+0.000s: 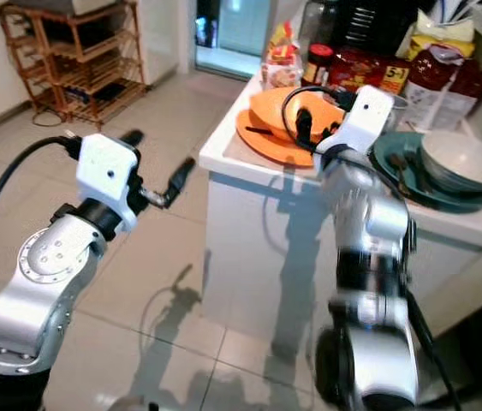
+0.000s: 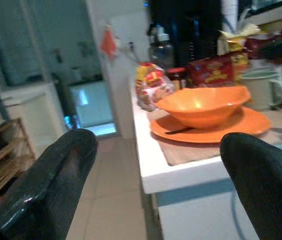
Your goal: Setting the table
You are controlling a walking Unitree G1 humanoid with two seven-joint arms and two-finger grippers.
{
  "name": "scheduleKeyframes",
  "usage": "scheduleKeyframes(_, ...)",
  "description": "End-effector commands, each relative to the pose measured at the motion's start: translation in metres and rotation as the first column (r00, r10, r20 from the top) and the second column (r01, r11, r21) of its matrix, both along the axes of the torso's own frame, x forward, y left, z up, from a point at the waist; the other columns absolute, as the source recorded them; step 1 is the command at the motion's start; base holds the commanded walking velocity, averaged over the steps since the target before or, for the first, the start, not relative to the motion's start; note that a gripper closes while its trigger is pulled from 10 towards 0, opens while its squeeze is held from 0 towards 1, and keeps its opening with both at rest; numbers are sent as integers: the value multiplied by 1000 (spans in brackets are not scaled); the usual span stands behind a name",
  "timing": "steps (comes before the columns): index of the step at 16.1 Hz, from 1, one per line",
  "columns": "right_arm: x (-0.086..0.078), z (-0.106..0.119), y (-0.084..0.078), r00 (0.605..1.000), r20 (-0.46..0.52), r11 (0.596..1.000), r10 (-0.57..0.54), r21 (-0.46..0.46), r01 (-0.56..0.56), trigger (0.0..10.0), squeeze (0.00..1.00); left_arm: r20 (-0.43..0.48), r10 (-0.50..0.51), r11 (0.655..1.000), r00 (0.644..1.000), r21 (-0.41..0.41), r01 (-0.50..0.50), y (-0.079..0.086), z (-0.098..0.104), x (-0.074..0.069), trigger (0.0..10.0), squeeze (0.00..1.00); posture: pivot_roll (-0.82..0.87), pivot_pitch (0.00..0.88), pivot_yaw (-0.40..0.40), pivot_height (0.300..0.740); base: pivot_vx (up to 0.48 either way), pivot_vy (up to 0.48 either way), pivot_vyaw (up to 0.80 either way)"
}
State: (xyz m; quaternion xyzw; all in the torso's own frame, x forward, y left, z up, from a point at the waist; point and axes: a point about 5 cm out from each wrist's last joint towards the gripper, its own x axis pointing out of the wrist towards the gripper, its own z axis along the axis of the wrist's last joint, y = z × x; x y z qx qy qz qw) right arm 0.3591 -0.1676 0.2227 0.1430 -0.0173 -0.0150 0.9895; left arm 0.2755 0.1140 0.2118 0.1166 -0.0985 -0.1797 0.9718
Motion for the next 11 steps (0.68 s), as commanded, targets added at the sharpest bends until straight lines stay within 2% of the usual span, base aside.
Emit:
scheduleKeyframes(1,-10,16,2,992,123,998,26,-62,-18,10000,0,-4,54,999,999,2,-54,3,-3,4,10000,0,90,0,-96,740,0,0,0)
scheduleKeyframes(2,-25,12,10,984,162,994,80,-90,-65,10000,0,-34,86,996,996,-13,-87,8,-7,6,10000,0,84,0,-91,740,0,0,0)
scheduleKeyframes(3,-33,3,10,985,152,994,78,-87,-65,10000,0,-34,89,996,995,-30,-90,9,-7,8,10000,0,81,0,-87,740,0,0,0)
scheduleKeyframes(5,-36,-6,10,992,115,996,58,-77,-49,10000,0,-20,78,996,997,-33,-78,8,-3,11,10000,0,72,0,-72,740,0,0,0)
scheduleKeyframes(7,-37,-7,14,991,116,994,71,-86,-61,10000,0,-13,83,996,996,-39,-84,9,-2,14,10000,0,64,0,-63,740,304,0,0)
scheduleKeyframes(9,-41,-8,24,983,111,985,145,-106,-133,10000,0,-10,94,995,995,-44,-95,11,-2,16,10000,0,61,0,-61,740,339,0,-666)
scheduleKeyframes(11,-42,-12,28,981,94,981,170,-111,-160,10000,0,-11,105,993,994,-45,-105,13,-2,16,10000,0,65,0,-69,740,351,0,-731)
